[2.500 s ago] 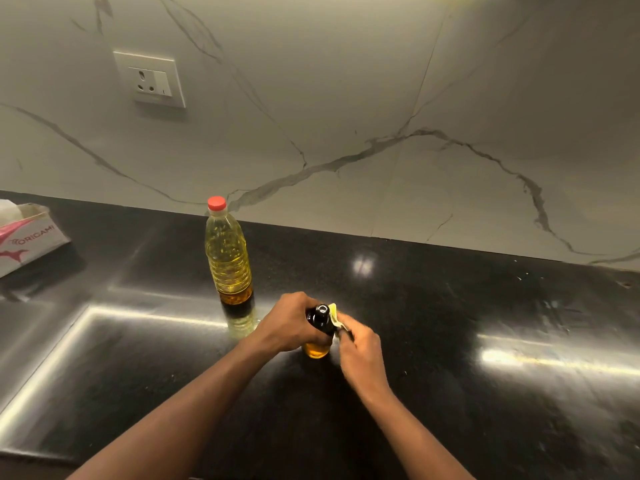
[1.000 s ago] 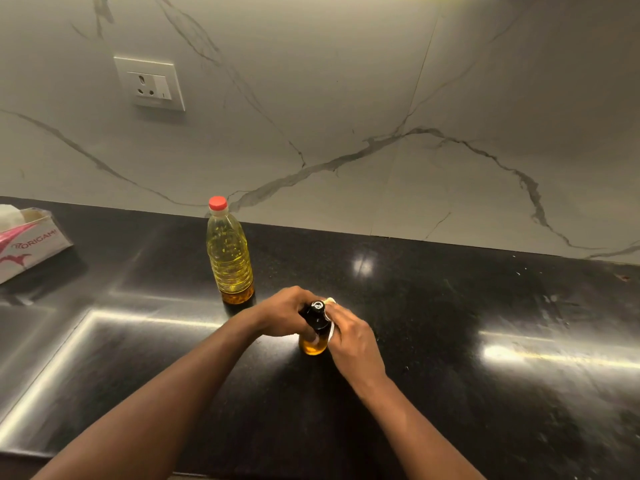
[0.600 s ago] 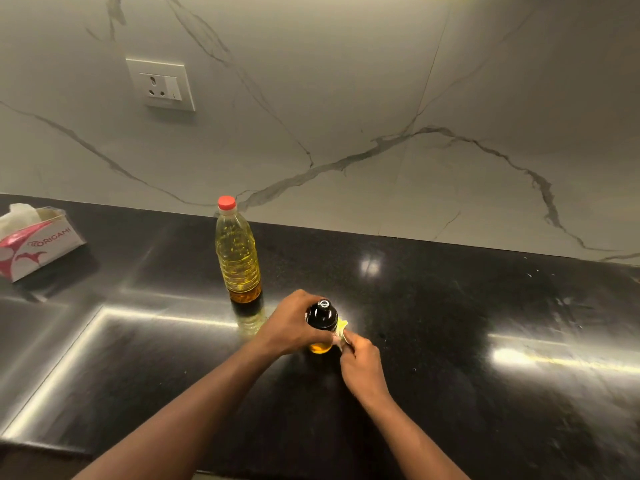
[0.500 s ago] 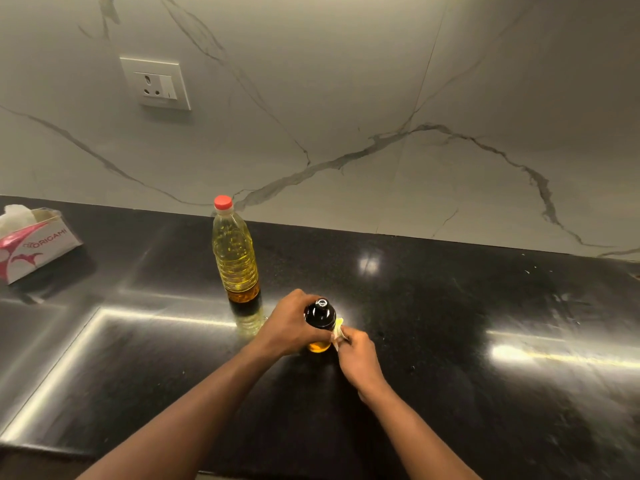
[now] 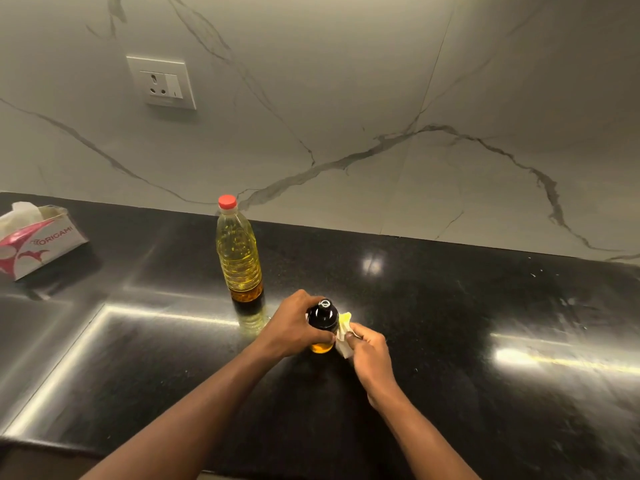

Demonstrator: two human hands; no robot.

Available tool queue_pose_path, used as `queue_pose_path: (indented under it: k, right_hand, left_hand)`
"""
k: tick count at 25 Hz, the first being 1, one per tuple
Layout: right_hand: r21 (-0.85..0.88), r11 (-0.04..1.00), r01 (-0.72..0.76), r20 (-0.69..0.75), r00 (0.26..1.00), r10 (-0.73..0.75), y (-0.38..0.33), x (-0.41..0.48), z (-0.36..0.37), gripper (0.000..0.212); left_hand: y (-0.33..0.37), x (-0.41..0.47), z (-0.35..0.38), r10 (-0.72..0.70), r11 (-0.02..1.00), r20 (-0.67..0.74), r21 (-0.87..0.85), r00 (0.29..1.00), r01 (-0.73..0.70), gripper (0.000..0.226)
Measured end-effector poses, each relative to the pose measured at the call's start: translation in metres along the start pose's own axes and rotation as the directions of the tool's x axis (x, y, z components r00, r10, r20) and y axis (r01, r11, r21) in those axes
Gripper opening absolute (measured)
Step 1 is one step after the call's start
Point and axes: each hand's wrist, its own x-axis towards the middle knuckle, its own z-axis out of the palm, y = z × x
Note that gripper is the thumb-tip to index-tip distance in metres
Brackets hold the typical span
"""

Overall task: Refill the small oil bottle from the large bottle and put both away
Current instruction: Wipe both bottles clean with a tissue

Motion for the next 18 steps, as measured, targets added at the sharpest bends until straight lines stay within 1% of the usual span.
queue_pose_path:
  k: [2, 3, 5, 7, 9, 10, 11, 13, 15, 16, 18]
  right_hand:
    - [-0.049, 0.999, 0.001, 0.013, 1.000, 0.000, -0.002, 0.000, 0.005, 0.027]
    - [-0.044, 0.999, -0.012, 0.008, 1.000, 0.012, -0.002, 0.001, 0.006, 0.026]
    - [0.072, 0.996, -0.057, -0.028, 0.998, 0.059, -0.001, 0.007, 0.003, 0.023]
    - [0.194, 0.976, -0.102, -0.091, 0.988, 0.121, 0.002, 0.012, -0.007, 0.025]
    - [0.178, 0.980, -0.093, -0.153, 0.981, 0.121, 0.006, 0.011, -0.014, 0.029]
    - [0.142, 0.987, -0.080, -0.149, 0.984, 0.101, 0.006, 0.009, -0.014, 0.032]
    - [0.109, 0.992, -0.067, -0.120, 0.990, 0.080, 0.005, 0.006, -0.010, 0.034]
    - [0.101, 0.994, -0.034, -0.035, 0.999, 0.037, 0.002, 0.000, 0.002, 0.035]
    - [0.133, 0.991, -0.022, -0.004, 1.000, 0.022, -0.005, -0.001, 0.011, 0.026]
    - [0.150, 0.988, -0.023, 0.006, 1.000, 0.023, -0.009, 0.000, 0.013, 0.022]
    - [0.141, 0.990, -0.021, 0.039, 0.999, 0.016, -0.014, 0.000, 0.015, 0.027]
  left_hand:
    - [-0.001, 0.001, 0.001, 0.003, 1.000, 0.008, 0.004, 1.000, -0.003, 0.063]
    - [-0.001, 0.001, 0.002, 0.000, 1.000, 0.015, 0.002, 1.000, 0.000, 0.063]
    - [0.000, 0.000, 0.001, -0.006, 1.000, 0.014, 0.006, 1.000, 0.006, 0.064]
    - [-0.001, -0.002, 0.004, -0.009, 1.000, -0.005, 0.006, 1.000, 0.010, 0.075]
    - [-0.001, -0.008, 0.012, -0.036, 0.999, -0.060, -0.037, 0.998, 0.033, 0.086]
    - [0.000, -0.012, 0.016, -0.054, 0.996, -0.097, -0.074, 0.994, 0.047, 0.088]
    - [0.001, -0.016, 0.021, -0.068, 0.992, -0.129, -0.111, 0.989, 0.054, 0.086]
    - [0.002, -0.023, 0.031, -0.094, 0.984, -0.168, -0.168, 0.981, 0.065, 0.073]
    - [0.005, -0.026, 0.036, -0.143, 0.969, -0.188, -0.226, 0.972, 0.099, 0.062]
    - [0.006, -0.026, 0.036, -0.164, 0.962, -0.192, -0.247, 0.968, 0.114, 0.059]
    - [0.006, -0.025, 0.037, -0.185, 0.956, -0.186, -0.263, 0.965, 0.133, 0.059]
